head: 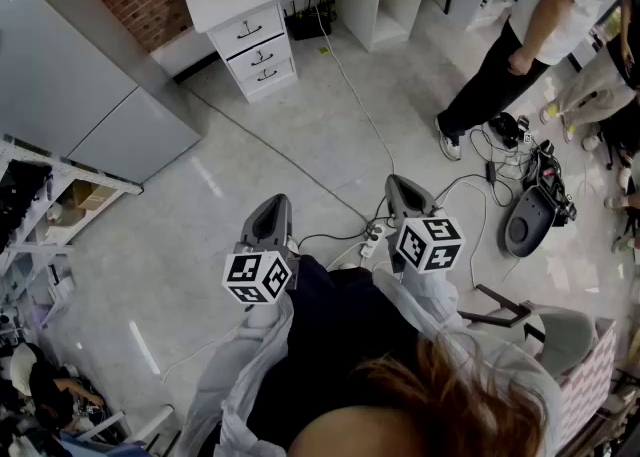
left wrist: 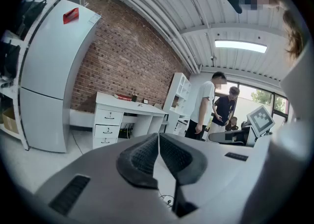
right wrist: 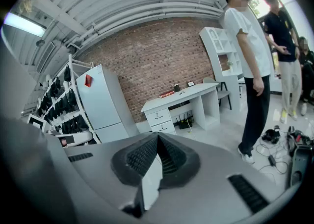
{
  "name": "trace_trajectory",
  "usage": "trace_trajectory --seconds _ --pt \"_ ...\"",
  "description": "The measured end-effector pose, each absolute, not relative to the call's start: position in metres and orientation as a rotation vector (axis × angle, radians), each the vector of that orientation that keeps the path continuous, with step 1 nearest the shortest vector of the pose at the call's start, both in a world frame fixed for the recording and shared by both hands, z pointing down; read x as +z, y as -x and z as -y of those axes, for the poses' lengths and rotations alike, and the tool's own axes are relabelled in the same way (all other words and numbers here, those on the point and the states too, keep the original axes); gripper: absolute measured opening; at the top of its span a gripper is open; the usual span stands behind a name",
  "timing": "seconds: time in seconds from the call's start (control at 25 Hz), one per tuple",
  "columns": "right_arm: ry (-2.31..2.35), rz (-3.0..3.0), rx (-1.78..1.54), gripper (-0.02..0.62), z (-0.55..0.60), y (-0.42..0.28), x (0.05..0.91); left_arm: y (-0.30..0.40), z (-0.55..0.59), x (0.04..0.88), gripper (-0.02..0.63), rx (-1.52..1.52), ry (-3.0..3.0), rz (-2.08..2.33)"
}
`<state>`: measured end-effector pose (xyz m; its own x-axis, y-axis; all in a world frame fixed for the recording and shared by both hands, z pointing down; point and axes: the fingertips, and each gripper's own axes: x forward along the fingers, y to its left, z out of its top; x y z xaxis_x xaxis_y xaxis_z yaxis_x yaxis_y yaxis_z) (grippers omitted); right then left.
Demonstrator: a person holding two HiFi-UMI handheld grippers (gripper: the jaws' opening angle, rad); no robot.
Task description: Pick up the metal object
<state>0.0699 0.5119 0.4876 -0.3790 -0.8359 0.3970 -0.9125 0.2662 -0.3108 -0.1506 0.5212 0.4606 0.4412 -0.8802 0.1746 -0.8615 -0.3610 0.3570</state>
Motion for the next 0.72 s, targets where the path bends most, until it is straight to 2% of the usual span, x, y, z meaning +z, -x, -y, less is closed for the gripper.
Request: trace_trajectory --seconds 0.72 --pt "-1.622 2.461 0.612 0.005 -0.547 -0.069 0.457 0.161 -0.569 0.441 0.023 -0.104 -2.303 1.578"
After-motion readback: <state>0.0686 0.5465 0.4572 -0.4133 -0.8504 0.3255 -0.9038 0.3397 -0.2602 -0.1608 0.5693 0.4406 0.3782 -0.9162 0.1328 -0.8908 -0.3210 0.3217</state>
